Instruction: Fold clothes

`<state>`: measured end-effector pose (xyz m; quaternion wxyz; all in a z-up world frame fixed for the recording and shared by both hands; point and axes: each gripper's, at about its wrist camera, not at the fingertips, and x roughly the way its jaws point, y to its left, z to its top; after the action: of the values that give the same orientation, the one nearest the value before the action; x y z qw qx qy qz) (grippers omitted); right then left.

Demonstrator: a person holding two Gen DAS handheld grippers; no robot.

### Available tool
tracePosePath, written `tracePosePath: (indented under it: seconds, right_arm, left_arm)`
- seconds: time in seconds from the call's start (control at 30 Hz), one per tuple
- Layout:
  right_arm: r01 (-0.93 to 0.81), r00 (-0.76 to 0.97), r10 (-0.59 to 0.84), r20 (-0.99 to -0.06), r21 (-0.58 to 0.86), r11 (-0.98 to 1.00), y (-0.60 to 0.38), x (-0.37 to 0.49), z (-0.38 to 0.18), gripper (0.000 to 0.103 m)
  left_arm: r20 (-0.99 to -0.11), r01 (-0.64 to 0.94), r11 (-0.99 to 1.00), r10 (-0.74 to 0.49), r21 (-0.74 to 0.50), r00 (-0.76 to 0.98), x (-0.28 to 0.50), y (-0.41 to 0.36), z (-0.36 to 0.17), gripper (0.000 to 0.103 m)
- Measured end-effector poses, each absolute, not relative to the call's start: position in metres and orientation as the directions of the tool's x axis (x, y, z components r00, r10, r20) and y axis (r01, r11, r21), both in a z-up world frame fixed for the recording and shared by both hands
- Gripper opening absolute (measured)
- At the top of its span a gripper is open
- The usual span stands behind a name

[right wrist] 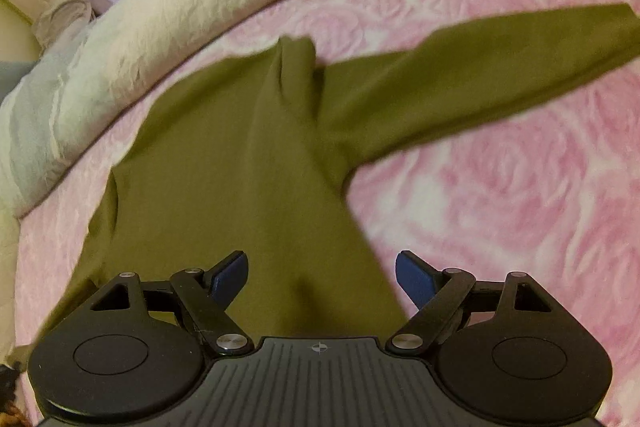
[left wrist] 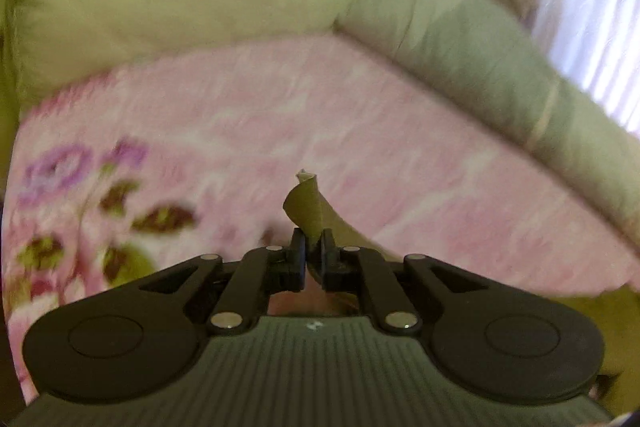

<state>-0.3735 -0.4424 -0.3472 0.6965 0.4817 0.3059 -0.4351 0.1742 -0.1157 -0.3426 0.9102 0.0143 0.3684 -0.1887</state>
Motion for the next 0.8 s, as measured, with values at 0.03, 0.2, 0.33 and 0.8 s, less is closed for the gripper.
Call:
tracePosePath:
  seconds: [0.03,0.2,0.33,0.8]
  right_arm:
    - [0.902,0.431,-0.303,-0.850,0.402,0.156,-0.439,-0.371,-0.350,0.084]
    - [0.914,0.405,-0.293,-0.866,0.370,0.169,-0.424,-0.367,-0.352,0.084]
    - [0.928,0.372,-0.315,-0.873,0.351,0.124,-0.422,-0.393,-0.349,0.084]
    - [0.785,0.309,-0.565,-0.765,0.541,-0.303,-0.507,-0.615,-0.350,0.083]
  left_arm:
    - [-0.696,0.341,0.934,-0.315,-0.107,0.645,0.173,-0.112,-0.351,0.008]
    - [-0.770,0.246,0.967,-0.210,-0.071,0.602,0.157,-0.089,-0.377,0.018]
    - [-0.802,0.230,0.968,-0.218,-0.104,0.556,0.129,-0.085,-0.367,0.012]
    - [-0.799,0.446,0.790,-0.555,-0.421,0.229,-0.019,-0.203,-0.331,0.012]
